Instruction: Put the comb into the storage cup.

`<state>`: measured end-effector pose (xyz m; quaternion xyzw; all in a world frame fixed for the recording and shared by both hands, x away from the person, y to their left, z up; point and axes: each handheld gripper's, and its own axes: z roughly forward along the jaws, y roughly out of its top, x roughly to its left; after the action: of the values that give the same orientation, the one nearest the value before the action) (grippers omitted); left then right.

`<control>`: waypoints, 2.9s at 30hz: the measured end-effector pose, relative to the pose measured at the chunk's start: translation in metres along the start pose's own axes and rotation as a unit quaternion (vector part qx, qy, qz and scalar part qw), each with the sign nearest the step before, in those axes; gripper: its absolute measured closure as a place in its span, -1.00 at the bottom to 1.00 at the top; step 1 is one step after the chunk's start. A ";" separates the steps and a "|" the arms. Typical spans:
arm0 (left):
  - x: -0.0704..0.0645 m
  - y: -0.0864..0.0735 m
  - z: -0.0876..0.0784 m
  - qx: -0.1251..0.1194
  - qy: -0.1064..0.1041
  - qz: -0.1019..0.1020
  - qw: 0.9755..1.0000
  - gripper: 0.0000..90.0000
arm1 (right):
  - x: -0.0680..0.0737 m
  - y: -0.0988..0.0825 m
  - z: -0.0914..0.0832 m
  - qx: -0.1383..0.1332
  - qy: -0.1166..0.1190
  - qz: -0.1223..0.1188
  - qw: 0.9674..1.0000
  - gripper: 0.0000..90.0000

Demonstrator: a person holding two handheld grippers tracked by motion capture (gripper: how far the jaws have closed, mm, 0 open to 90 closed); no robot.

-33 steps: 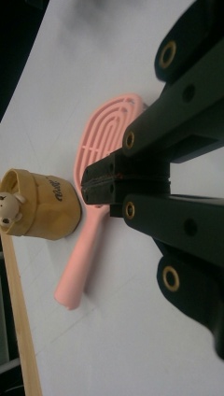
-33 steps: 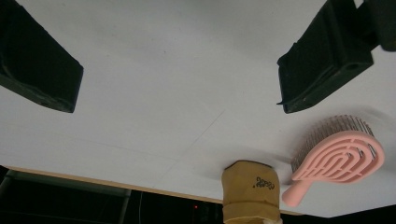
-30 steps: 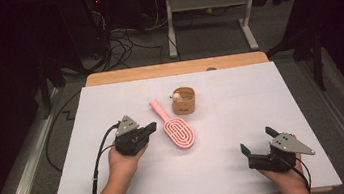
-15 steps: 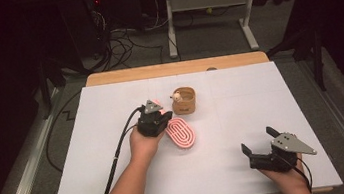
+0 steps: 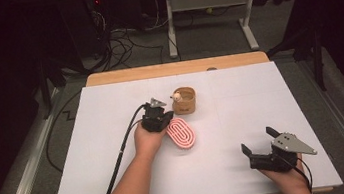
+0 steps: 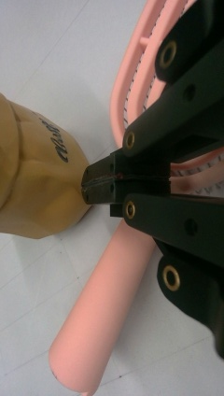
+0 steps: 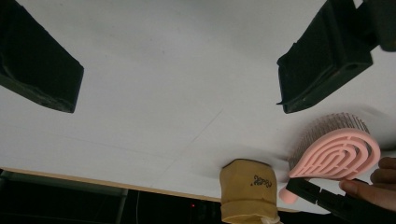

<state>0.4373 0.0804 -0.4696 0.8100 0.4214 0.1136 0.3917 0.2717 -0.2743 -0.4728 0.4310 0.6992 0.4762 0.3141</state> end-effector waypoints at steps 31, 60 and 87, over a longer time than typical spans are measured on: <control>0.000 -0.007 -0.013 0.090 -0.034 0.049 0.994 1.00 | 0.005 0.002 0.000 0.002 -0.003 -0.006 1.000 -0.97; -0.014 -0.002 -0.024 0.058 -0.050 0.066 0.995 1.00 | 0.006 0.002 0.001 0.004 -0.004 -0.006 1.000 -0.97; -0.093 -0.008 -0.025 0.107 -0.093 0.168 0.976 1.00 | 0.008 0.002 0.002 0.003 -0.001 -0.005 1.000 -0.96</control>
<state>0.3616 0.0248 -0.4453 0.9133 0.2509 0.0559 0.3160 0.2707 -0.2654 -0.4721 0.4292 0.7025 0.4716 0.3158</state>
